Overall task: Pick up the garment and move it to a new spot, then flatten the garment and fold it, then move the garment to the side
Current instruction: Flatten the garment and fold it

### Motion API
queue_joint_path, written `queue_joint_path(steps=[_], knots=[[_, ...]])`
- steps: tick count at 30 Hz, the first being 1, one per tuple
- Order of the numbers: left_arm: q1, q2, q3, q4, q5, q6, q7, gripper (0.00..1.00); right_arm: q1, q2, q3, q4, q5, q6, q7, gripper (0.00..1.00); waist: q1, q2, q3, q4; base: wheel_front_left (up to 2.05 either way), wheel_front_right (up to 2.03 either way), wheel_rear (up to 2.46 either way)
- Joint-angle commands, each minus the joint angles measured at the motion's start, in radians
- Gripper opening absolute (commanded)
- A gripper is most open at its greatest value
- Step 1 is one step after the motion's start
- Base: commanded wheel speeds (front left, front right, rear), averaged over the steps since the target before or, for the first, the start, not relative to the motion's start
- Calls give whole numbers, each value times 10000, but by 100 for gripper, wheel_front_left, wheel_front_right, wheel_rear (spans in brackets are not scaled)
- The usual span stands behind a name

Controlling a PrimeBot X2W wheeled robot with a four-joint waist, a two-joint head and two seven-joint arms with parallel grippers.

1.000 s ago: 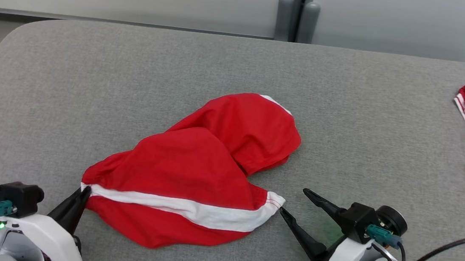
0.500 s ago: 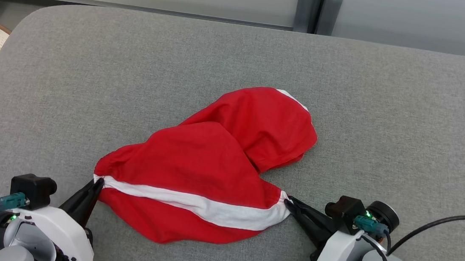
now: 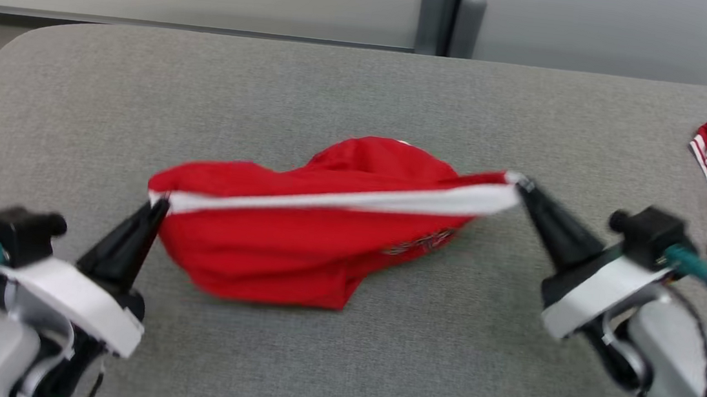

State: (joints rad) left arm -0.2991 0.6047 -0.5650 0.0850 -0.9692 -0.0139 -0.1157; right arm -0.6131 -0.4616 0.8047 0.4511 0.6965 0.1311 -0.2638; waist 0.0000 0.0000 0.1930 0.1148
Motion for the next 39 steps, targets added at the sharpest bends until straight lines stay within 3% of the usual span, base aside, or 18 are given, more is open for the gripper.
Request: queue_joint_path(steps=[1,5,9,16,20,24,30,35,39], knots=[[-390,152,152,-215,-79,-156,92,0,-174,-117,-311,-214,69,-9,-4,0,0,0,-9,-177,0,0,0],[-1761,486,340,-1004,-139,-574,726,0,-836,-500,-1360,-832,-5,-9,-4,0,0,0,103,-574,0,0,0],[-3683,528,270,-1124,44,-865,1487,0,-2070,-757,-1782,-763,-224,-9,-4,0,0,0,505,-1014,0,0,0],[-7350,-239,-298,252,582,-1133,2261,0,-4889,-668,-1992,573,-681,-9,113,0,0,0,1618,-1751,0,0,0],[-9782,-869,-644,1451,1492,-1159,1339,0,-6713,-427,-2574,1438,-1456,-9,11,0,0,0,2432,-2136,0,0,0],[-11263,-1305,-1129,2365,2280,-1154,-571,0,-7491,-172,-4163,1179,-2466,-9,-15,0,0,0,2912,-2274,0,0,0],[-10211,-1235,-2157,2329,1958,-1159,-1471,0,-5293,52,-6150,-365,-3759,-9,1,0,0,0,2910,-2128,0,0,0],[-7282,-989,-2613,1177,1529,-1158,-1492,0,-1621,311,-7192,-1022,-3716,-17,1,0,0,0,2736,-1858,0,0,0],[-4847,-652,-2763,267,1514,-1159,-1498,0,1115,672,-7256,-1410,-3181,-17,-1,0,0,0,2619,-1830,0,0,0]])
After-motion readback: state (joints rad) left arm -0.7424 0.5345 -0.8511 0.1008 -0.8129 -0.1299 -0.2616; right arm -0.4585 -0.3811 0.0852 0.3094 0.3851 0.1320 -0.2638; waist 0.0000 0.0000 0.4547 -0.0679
